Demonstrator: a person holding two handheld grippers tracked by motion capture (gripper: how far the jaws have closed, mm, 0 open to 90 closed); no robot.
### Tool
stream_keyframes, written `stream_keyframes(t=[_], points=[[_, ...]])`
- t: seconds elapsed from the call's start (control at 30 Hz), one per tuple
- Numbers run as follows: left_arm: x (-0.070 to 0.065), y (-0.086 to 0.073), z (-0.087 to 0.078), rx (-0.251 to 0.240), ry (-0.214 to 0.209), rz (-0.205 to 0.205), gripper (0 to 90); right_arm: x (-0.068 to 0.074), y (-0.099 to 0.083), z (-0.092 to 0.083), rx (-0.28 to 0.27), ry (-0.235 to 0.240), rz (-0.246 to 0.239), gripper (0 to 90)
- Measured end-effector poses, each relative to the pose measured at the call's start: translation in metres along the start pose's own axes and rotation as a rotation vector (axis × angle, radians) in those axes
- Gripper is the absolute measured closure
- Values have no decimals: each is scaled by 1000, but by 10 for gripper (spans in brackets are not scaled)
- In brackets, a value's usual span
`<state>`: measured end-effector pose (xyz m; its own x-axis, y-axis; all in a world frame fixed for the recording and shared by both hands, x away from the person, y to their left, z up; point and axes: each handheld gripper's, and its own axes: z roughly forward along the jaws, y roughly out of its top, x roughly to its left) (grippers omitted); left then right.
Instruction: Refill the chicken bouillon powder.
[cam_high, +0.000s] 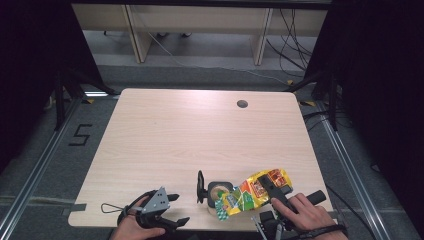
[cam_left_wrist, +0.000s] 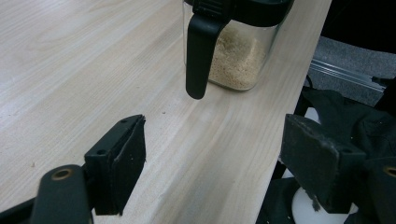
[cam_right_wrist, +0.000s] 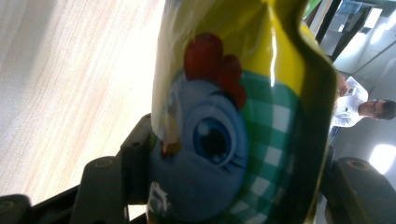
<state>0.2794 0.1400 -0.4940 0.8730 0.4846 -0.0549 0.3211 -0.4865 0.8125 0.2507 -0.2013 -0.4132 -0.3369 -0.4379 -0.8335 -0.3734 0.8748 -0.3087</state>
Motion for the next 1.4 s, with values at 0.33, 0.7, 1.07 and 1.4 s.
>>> stream_keyframes(t=[0.33, 0.7, 1.07, 1.4], points=[[0, 0, 1, -10, -6, -6, 221, 0, 0, 0, 1, 1, 4, 389], [0, 0, 0, 6, -6, 2, 221, 0, 0, 1, -1, 0, 5, 389], [0, 0, 0, -1, 1, -1, 221, 1, -1, 1, -2, 9, 17, 389], [0, 0, 0, -1, -1, -7, 221, 1, -1, 1, 4, 21, 25, 389]])
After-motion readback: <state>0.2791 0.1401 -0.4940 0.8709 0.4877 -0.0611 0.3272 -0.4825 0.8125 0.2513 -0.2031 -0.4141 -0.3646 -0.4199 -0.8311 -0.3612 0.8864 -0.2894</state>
